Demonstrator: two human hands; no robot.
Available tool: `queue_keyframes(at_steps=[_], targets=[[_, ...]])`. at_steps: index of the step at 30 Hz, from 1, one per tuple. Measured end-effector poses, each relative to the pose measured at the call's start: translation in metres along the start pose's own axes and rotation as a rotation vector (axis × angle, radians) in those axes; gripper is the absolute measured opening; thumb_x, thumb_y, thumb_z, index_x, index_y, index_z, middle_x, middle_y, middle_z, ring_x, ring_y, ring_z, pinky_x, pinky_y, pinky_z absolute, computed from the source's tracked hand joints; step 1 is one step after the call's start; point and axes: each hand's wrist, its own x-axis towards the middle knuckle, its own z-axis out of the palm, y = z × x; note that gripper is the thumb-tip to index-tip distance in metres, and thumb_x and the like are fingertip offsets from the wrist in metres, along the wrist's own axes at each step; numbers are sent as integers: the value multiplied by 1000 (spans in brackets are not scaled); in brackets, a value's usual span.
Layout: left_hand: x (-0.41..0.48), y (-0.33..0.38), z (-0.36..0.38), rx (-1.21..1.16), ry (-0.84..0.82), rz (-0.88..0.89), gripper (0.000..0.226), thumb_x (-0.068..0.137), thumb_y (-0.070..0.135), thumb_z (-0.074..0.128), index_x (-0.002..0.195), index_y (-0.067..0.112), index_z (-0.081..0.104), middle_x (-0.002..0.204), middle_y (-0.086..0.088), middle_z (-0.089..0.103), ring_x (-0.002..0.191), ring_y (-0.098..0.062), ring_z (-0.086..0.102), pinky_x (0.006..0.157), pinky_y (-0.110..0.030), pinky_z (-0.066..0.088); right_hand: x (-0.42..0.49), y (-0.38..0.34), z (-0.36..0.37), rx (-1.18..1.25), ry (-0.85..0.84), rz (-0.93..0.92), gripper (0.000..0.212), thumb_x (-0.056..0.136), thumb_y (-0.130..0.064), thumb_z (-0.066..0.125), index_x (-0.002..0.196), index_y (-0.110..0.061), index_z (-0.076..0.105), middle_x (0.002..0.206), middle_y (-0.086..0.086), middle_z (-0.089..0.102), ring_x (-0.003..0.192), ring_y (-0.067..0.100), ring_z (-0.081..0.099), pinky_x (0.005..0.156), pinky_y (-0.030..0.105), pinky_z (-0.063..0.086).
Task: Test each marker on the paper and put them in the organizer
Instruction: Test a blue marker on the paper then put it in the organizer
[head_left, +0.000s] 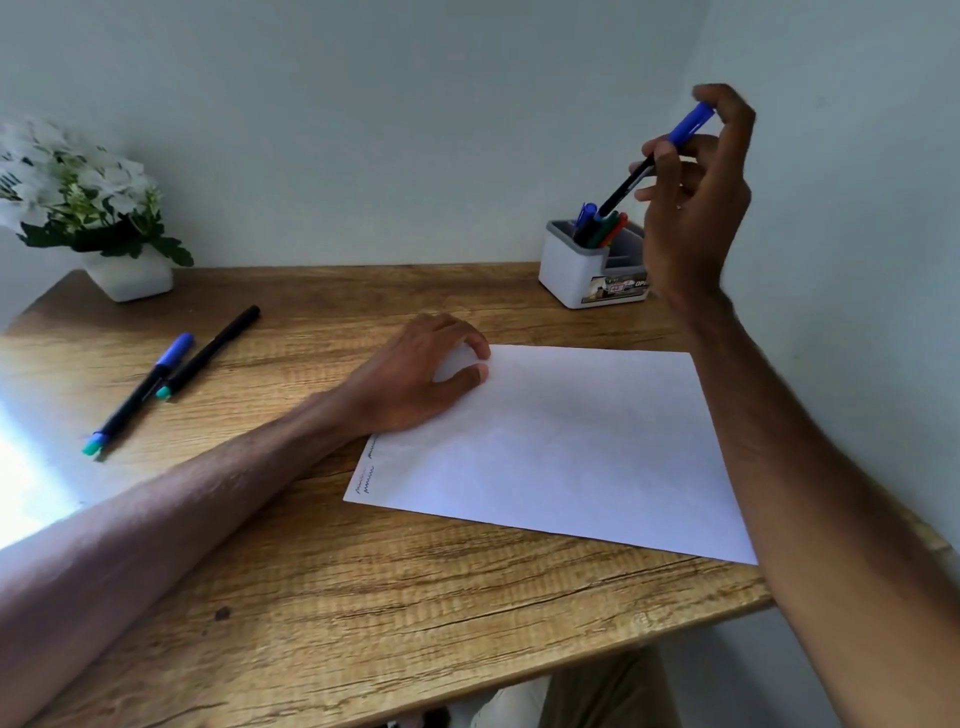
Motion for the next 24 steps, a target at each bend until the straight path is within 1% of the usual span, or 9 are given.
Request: queue_keyframes(at_steps=[4,5,7,9,11,14,17,20,24], targets=[[0,-1,0,10,-6,-5,26,103,42,55,124,28,63,134,9,60,128,-10,48,101,-24,32,9,6,-13,-12,117,-9,36,105,-18,47,138,-5,47,101,7,76,86,13,77,68,38,65],[0,-1,0,11,-5,-1,26,103,42,54,124,28,63,134,9,60,128,-10,48,101,-24,32,10,10,-17,-28,134,-1,35,105,-19,47,138,-10,47,102,7,76,87,13,77,69,38,65],[1,-1,0,9,0,8,25,103,41,55,123,28,63,133,9,60,127,-11,49,101,-24,32,10,20,-25,-63,155,8,31,104,-21,46,134,-26,46,103,6,76,88,12,76,72,38,65],[1,-2,0,10,-1,11,25,104,40,55,123,27,63,133,9,61,127,-11,49,101,-24,31,9,30,-31,-96,144,25,28,104,-24,46,129,-34,42,103,6,77,88,11,76,74,38,65],[1,-4,1,14,-10,11,30,102,47,51,123,28,63,132,9,61,126,-10,49,101,-25,32,7,41,-33,-131,109,45,27,105,-24,48,130,-32,45,102,5,77,89,10,76,76,40,65],[1,-4,0,13,-19,9,42,97,57,42,122,30,63,131,11,60,125,-9,50,103,-25,34,3,55,-31,-164,28,92,30,106,-16,51,136,-16,52,98,6,76,88,10,76,78,40,65],[1,-5,1,10,-23,4,42,97,56,42,122,30,63,130,11,60,124,-9,50,104,-27,36,1,61,-31,-169,-4,101,30,106,-13,53,136,-11,53,99,7,76,87,9,75,80,36,65],[1,-5,2,7,-26,4,40,98,57,43,122,31,62,130,12,60,124,-9,50,106,-30,38,4,63,-30,-154,9,90,31,106,-17,56,136,-10,53,103,6,76,88,10,76,80,33,65],[1,-6,3,12,-12,12,32,101,50,48,122,30,62,130,12,60,124,-9,50,103,-29,37,6,68,-27,-151,1,90,31,106,-18,56,135,-9,53,106,9,77,93,12,76,81,35,65]])
